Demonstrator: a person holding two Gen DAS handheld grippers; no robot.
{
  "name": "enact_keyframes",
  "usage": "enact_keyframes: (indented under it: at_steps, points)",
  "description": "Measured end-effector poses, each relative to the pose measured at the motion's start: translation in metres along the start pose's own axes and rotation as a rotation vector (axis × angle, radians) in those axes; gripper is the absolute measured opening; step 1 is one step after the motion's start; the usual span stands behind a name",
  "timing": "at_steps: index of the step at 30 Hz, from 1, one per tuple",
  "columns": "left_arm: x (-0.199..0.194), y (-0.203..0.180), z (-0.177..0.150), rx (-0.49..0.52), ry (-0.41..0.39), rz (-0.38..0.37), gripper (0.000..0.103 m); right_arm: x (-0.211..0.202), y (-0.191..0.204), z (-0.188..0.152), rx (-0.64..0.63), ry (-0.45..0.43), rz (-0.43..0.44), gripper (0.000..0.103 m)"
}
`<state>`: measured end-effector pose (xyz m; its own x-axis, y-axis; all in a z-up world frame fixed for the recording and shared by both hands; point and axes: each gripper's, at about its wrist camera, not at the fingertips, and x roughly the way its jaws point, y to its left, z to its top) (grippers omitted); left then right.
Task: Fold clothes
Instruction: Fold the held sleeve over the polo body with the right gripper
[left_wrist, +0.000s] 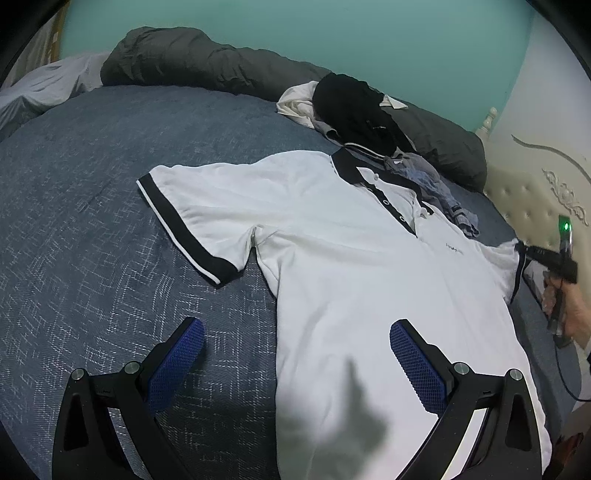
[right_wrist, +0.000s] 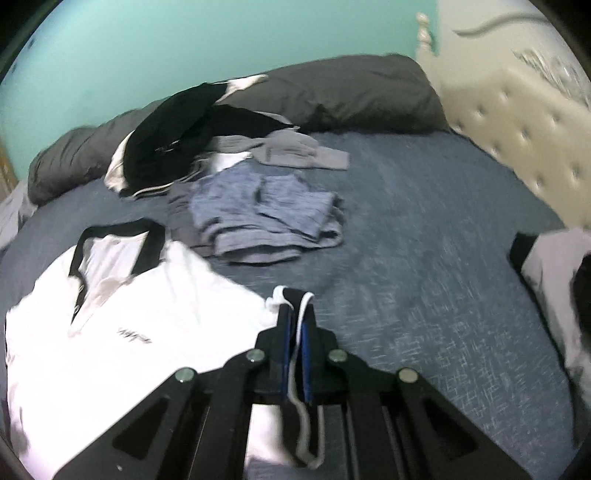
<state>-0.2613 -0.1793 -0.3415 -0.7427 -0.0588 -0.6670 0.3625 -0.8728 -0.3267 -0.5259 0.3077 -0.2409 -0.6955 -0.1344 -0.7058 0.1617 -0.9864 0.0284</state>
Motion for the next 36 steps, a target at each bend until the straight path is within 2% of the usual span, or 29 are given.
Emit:
enact_keyframes:
  at_steps: [6, 11, 13, 15, 18, 20, 26, 30, 36]
  points:
    - [-0.003, -0.002, 0.0, 0.005, -0.005, -0.009, 0.103, -0.011, 0.076, 0.002, -0.115, 0.055, -0.014, 0.005]
    - [-0.004, -0.003, 0.001, 0.008, -0.01, -0.017, 0.103, -0.004, 0.135, -0.011, -0.18, 0.105, -0.053, 0.005]
    - [-0.005, -0.003, 0.001, 0.002, -0.009, -0.026, 0.103, 0.003, 0.147, -0.018, -0.166, 0.144, -0.051, 0.005]
    - [-0.006, -0.003, 0.002, 0.002, -0.009, -0.032, 0.103, 0.011, 0.153, -0.024, -0.104, 0.197, -0.003, 0.006]
    - [-0.007, -0.002, 0.003, -0.001, -0.014, -0.04, 0.103, 0.004, 0.154, -0.027, -0.046, 0.203, 0.043, 0.018]
    - [-0.008, -0.001, 0.004, -0.007, -0.015, -0.043, 0.103, -0.007, 0.151, -0.023, -0.021, 0.173, 0.078, 0.028]
    - [-0.01, -0.001, 0.005, -0.014, -0.021, -0.048, 0.103, -0.041, 0.11, -0.008, 0.093, 0.071, 0.113, 0.028]
    - [-0.009, -0.003, 0.005, -0.013, -0.019, -0.052, 0.103, -0.04, 0.075, -0.015, 0.114, 0.09, 0.065, 0.028]
    - [-0.008, -0.005, 0.003, -0.002, -0.013, -0.052, 0.103, -0.017, 0.035, -0.036, 0.185, 0.138, 0.103, 0.028]
